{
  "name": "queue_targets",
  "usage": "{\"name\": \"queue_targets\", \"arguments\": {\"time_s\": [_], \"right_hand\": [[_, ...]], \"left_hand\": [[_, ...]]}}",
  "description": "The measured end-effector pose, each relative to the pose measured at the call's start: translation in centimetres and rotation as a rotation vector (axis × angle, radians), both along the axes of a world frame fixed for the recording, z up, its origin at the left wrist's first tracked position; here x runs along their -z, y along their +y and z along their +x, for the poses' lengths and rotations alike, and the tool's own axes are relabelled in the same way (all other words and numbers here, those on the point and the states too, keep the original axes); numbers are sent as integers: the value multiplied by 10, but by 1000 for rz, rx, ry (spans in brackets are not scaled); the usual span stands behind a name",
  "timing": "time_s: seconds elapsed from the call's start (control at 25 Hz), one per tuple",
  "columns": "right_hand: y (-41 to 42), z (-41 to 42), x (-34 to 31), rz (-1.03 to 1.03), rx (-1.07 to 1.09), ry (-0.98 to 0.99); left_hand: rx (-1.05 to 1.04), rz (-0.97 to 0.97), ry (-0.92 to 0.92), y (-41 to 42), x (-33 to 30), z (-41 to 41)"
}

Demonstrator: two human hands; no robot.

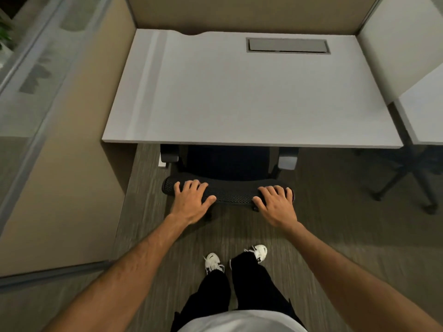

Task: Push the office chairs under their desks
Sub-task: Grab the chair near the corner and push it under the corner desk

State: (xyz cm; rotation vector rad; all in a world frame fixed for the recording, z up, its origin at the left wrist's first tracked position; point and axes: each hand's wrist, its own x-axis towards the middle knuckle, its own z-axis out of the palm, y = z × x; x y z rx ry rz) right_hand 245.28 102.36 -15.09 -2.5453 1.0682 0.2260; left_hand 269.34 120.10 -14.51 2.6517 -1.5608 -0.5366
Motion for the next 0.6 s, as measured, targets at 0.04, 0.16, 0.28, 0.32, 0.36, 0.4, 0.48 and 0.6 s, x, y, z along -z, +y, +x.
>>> {"name": "queue_targets", "arguments": {"time_s": [0.04, 0.16, 0.28, 0.32, 0.36, 0.4, 0.48, 0.6], "right_hand": [[5, -5, -1, 6, 5, -6], [14, -20, -4, -41, 0, 22], [25, -37, -7, -126, -15, 56], [26, -44, -8, -151, -19, 80], [29, -48, -6, -162, -32, 97], [32, -55, -6, -169, -33, 106], [40, -71, -7, -160, -16, 111], [41, -83, -11, -158, 11, 113]], "left_hand": [[10, 2, 4, 5, 0, -3], [88, 20, -4, 12, -7, -4], [226, 54, -20, 26, -7, 2], [268, 78, -30, 29, -8, 2], [293, 98, -41, 33, -7, 3], [319, 115, -44, 36, -8, 0], [369, 144, -53, 38, -13, -11], [395, 165, -19, 29, -19, -20]]}}
